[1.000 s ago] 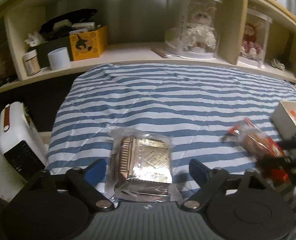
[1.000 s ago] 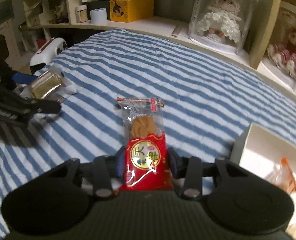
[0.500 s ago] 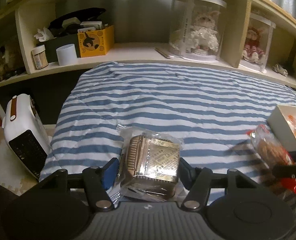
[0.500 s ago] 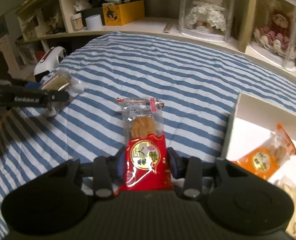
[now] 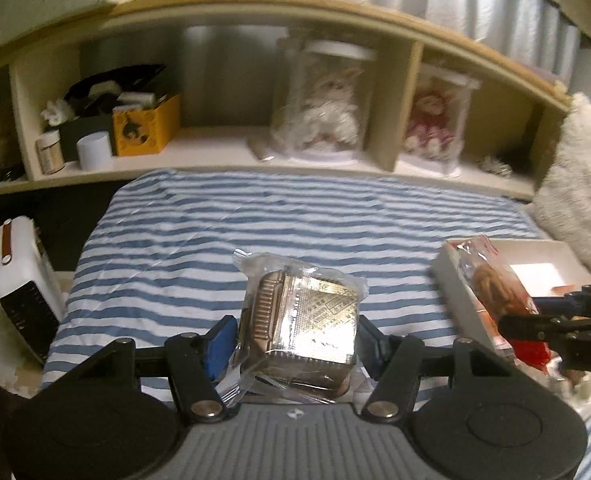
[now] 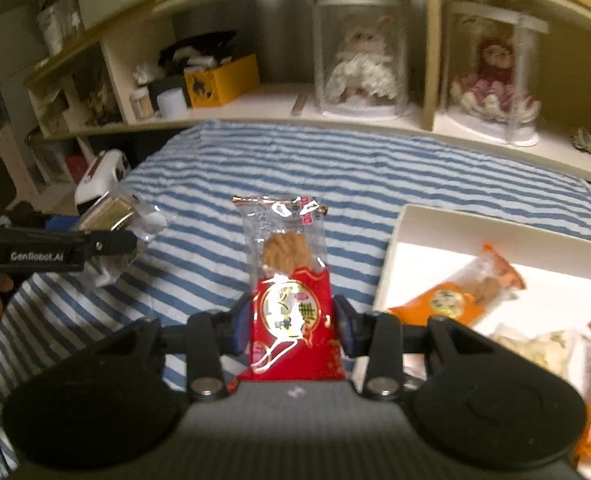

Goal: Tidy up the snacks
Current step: 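Carry the silver foil packet and red cookie packet over the tray, then release the silver foil packet and red cookie packet into the tray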

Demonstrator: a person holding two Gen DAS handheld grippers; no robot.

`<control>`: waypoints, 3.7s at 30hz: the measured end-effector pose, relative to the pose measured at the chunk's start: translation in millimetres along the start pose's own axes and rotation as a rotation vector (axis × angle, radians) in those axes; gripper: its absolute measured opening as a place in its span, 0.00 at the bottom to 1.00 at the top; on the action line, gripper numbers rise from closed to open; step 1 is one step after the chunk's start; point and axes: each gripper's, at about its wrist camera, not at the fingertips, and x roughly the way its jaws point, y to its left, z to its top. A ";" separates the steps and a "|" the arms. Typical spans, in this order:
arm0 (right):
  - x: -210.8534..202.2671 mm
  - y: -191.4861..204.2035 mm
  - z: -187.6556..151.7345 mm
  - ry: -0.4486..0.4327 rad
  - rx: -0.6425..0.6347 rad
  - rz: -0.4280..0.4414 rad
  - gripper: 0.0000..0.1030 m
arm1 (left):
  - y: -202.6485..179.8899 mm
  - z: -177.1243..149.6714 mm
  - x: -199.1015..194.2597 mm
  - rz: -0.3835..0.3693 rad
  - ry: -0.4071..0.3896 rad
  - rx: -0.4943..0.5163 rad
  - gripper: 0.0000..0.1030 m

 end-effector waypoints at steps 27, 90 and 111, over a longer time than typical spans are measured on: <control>-116.7 -116.6 -20.6 -0.180 0.049 -0.144 0.46 | -133.5 26.7 -20.7 -0.231 -0.120 0.040 0.62; 2.9 -248.5 -37.4 0.143 -0.427 -0.205 0.47 | -273.8 21.8 200.0 -0.344 0.156 0.405 0.61; -46.6 -241.9 -21.2 0.070 -0.071 -0.153 0.84 | -270.6 33.1 125.6 -0.381 0.162 0.349 1.00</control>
